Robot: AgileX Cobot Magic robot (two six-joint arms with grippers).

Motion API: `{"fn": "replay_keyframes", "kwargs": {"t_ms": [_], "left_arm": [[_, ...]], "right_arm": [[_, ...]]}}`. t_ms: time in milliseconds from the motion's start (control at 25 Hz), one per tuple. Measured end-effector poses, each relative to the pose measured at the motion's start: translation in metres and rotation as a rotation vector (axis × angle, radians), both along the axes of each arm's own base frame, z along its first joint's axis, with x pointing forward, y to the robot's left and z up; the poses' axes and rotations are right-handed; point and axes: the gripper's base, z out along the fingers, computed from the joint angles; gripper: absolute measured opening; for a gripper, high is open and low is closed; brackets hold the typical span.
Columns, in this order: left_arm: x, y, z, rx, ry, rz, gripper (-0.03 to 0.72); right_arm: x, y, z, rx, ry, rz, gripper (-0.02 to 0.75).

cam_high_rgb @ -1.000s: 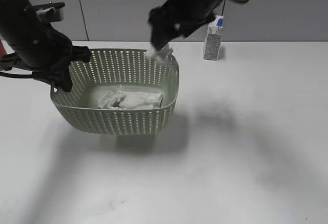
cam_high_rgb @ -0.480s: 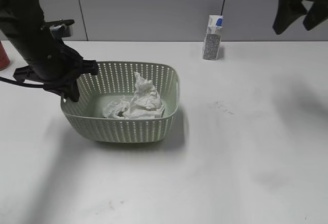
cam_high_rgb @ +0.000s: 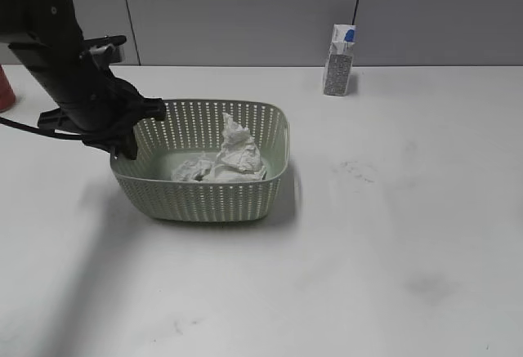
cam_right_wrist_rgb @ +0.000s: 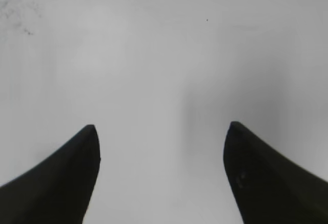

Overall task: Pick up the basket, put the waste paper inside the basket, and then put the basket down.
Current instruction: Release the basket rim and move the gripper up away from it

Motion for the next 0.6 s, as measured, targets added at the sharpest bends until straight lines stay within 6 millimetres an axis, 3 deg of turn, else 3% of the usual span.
{"fn": "replay_keyframes", "kwargs": {"t_ms": [80,160,320,400,600], "left_arm": [[0.001,0.0,0.0,-0.002,-0.004,0.001,0.119],[0.001,0.0,0.0,-0.002,-0.007,0.002,0.249],[0.0,0.0,0.001,-0.001,-0.009,-0.004,0.593],[-0.001,0.0,0.007,-0.001,-0.016,-0.02,0.654],[-0.009,0.006,0.04,-0.004,-0.076,-0.075,0.683]], "right_arm": [[-0.028,0.003,0.0,0.005,-0.025,-0.006,0.593],[-0.054,0.005,-0.002,0.011,-0.049,-0.009,0.593],[-0.103,0.01,-0.012,0.015,-0.067,-0.012,0.593],[-0.125,0.012,-0.02,0.016,-0.07,-0.013,0.593],[-0.173,0.016,-0.033,0.012,-0.126,-0.012,0.592]]}}
